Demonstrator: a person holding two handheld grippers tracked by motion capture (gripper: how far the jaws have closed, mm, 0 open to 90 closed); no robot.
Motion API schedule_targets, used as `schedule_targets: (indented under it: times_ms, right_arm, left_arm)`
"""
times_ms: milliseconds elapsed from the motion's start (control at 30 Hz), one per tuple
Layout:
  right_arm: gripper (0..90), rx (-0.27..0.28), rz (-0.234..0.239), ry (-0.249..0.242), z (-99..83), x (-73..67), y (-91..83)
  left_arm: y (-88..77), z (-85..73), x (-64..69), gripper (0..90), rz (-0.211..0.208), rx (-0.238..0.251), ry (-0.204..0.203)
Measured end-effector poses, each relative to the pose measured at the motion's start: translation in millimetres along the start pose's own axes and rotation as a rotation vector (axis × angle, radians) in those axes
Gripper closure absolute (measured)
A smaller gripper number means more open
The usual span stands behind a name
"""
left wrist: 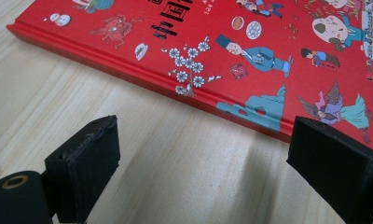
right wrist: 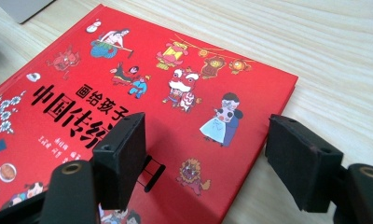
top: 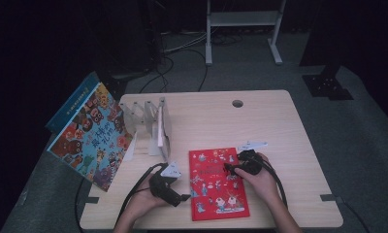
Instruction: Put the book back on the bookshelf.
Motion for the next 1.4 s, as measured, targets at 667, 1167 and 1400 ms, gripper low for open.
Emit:
schedule_targets:
  times_ms: [667, 1167, 1400]
  right_arm:
    - [35.1, 0.007, -0.029, -0.113, 4.7, -0.3, -10.4]
    - [34.1, 0.013, 0.007, -0.175, -40.3, 15.1, -52.4]
    - [33.1, 0.003, 0.046, -0.235, -58.0, 9.0, -66.5]
  left_arm:
    - [8.0, 7.1, -2.2, 7.6, 0.006, 0.010, -0.020]
    - [16.1, 13.6, -8.4, 3.1, 0.040, -0.007, -0.059]
    - [21.9, 16.7, -10.1, 2.9, 0.029, -0.003, -0.086]
Point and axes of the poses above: each handheld gripper's, and its own axes: y roughly forward along the jaws, z roughly out of its top, x roughly to its right, the point moved 8 cm from there along y, roughly forward along the jaws, and after that the axes turned 7 degrees about -z, right-handed, at the moved point
